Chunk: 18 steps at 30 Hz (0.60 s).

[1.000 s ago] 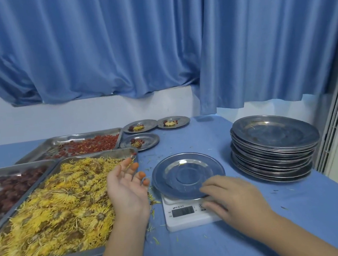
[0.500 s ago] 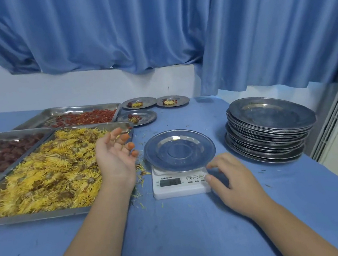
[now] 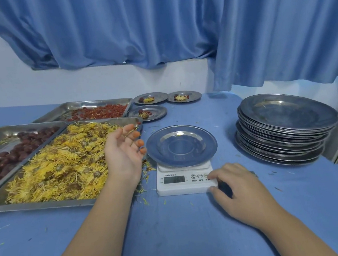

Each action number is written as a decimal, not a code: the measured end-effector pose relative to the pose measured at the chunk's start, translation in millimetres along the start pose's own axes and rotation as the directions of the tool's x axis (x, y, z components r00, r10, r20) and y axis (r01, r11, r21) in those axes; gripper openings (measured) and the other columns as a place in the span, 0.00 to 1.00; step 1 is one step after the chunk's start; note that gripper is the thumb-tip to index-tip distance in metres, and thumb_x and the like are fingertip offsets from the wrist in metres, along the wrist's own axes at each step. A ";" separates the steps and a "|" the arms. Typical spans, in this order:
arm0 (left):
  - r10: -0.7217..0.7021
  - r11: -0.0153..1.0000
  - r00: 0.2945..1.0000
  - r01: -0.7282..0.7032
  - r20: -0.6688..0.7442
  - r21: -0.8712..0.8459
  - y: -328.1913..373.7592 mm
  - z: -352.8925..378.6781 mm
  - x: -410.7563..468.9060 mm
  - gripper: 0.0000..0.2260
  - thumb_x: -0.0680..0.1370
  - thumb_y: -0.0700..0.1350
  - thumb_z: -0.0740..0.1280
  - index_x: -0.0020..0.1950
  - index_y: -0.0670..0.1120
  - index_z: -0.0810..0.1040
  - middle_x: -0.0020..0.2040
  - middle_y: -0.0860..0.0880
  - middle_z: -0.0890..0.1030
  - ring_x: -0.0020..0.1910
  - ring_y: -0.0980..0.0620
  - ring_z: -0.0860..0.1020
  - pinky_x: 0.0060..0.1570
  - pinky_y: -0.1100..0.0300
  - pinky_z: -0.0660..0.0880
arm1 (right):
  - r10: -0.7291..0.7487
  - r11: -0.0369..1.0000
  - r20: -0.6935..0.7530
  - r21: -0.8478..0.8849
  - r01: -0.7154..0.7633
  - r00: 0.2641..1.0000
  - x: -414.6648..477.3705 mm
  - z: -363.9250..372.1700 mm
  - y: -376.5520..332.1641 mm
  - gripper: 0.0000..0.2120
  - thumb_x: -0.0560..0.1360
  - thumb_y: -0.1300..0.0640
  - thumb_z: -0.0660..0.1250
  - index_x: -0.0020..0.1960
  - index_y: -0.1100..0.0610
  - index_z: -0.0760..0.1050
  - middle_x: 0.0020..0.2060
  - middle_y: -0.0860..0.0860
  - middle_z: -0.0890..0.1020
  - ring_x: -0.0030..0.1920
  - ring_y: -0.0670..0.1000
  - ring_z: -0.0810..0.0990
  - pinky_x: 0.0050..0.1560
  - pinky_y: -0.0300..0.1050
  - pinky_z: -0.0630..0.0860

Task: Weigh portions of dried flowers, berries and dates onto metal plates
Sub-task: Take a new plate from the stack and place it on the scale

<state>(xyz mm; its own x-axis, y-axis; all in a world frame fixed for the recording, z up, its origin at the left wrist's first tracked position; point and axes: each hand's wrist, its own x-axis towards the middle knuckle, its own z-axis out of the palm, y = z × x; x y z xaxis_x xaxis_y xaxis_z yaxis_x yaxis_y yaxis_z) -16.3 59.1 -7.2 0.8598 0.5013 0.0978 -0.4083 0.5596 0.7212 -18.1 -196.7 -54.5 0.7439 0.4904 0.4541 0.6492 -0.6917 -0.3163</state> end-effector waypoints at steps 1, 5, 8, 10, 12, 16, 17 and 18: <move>0.005 1.000 1.000 -0.005 0.013 0.008 -0.4 0.2 -0.2 0.11 0.79 0.49 0.57 0.48 0.46 0.77 0.37 0.50 0.77 0.33 0.53 0.72 0.35 0.59 0.66 | 0.000 1.000 0.010 -0.015 0.000 1.000 -0.1 0.7 -0.3 0.12 0.73 0.45 0.63 0.54 0.47 0.77 0.39 0.40 0.72 0.46 0.46 0.70 0.47 0.42 0.69; 0.023 0.998 0.998 -0.026 0.055 0.054 -1.0 2.1 -1.3 0.11 0.79 0.48 0.57 0.48 0.45 0.77 0.36 0.50 0.76 0.32 0.53 0.72 0.35 0.59 0.66 | 0.023 0.998 0.045 -0.054 -0.021 0.999 0.7 3.3 -1.1 0.18 0.73 0.36 0.58 0.56 0.44 0.75 0.40 0.42 0.73 0.46 0.47 0.70 0.49 0.43 0.69; 0.030 0.996 0.997 -0.036 0.072 0.080 -2.0 3.6 -1.9 0.11 0.79 0.47 0.57 0.48 0.45 0.77 0.36 0.50 0.76 0.32 0.53 0.71 0.35 0.59 0.65 | 0.052 0.997 0.050 -0.053 -0.049 0.997 1.9 4.5 -2.8 0.18 0.73 0.36 0.59 0.56 0.44 0.74 0.40 0.42 0.73 0.46 0.47 0.69 0.49 0.43 0.68; 0.028 0.995 0.996 -0.036 0.086 0.091 -3.1 4.2 -2.3 0.11 0.80 0.47 0.57 0.48 0.45 0.77 0.36 0.50 0.76 0.32 0.53 0.71 0.35 0.59 0.65 | 0.072 0.997 0.049 -0.025 -0.071 0.996 3.8 4.8 -4.1 0.17 0.73 0.34 0.59 0.54 0.44 0.74 0.39 0.41 0.72 0.45 0.45 0.68 0.48 0.43 0.67; 0.027 0.994 0.994 -0.037 0.102 0.101 -3.6 4.2 -2.4 0.11 0.80 0.47 0.57 0.48 0.44 0.77 0.36 0.50 0.76 0.32 0.53 0.71 0.35 0.59 0.65 | 0.089 0.996 0.058 0.009 -0.090 0.994 6.0 5.1 -5.7 0.18 0.71 0.32 0.57 0.51 0.44 0.73 0.38 0.41 0.73 0.45 0.45 0.68 0.47 0.42 0.67; 0.034 0.991 0.994 -0.047 0.103 0.126 -4.1 5.2 -1.9 0.10 0.80 0.46 0.57 0.48 0.44 0.77 0.35 0.50 0.76 0.31 0.53 0.71 0.34 0.59 0.65 | 0.058 0.998 0.072 0.002 -0.058 0.996 4.2 7.0 -6.1 0.22 0.69 0.30 0.55 0.51 0.44 0.73 0.40 0.40 0.72 0.46 0.45 0.68 0.49 0.42 0.68; 0.039 0.989 0.994 -0.054 0.104 0.138 -4.2 5.6 -1.5 0.10 0.79 0.46 0.58 0.48 0.44 0.77 0.35 0.50 0.76 0.31 0.53 0.71 0.34 0.59 0.64 | 0.047 0.999 0.058 0.007 -0.047 0.997 5.0 5.7 -5.7 0.22 0.70 0.31 0.56 0.52 0.45 0.74 0.40 0.41 0.73 0.46 0.45 0.70 0.50 0.44 0.69; 0.047 0.986 0.993 -0.063 0.106 0.151 -3.6 6.0 -1.1 0.09 0.79 0.46 0.59 0.47 0.44 0.77 0.34 0.51 0.76 0.30 0.54 0.71 0.34 0.59 0.64 | 0.037 0.999 0.025 0.021 -0.038 0.999 7.6 3.2 -5.9 0.21 0.71 0.33 0.58 0.50 0.47 0.76 0.40 0.42 0.73 0.46 0.46 0.71 0.50 0.45 0.70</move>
<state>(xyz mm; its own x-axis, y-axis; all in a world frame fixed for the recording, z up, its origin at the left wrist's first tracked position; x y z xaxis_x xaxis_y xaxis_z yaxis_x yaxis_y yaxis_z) -13.9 52.5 -5.8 0.8673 0.4542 0.2038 -0.4104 0.4207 0.8091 -15.7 -187.2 -51.8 0.7713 0.4774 0.4210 0.6237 -0.6987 -0.3504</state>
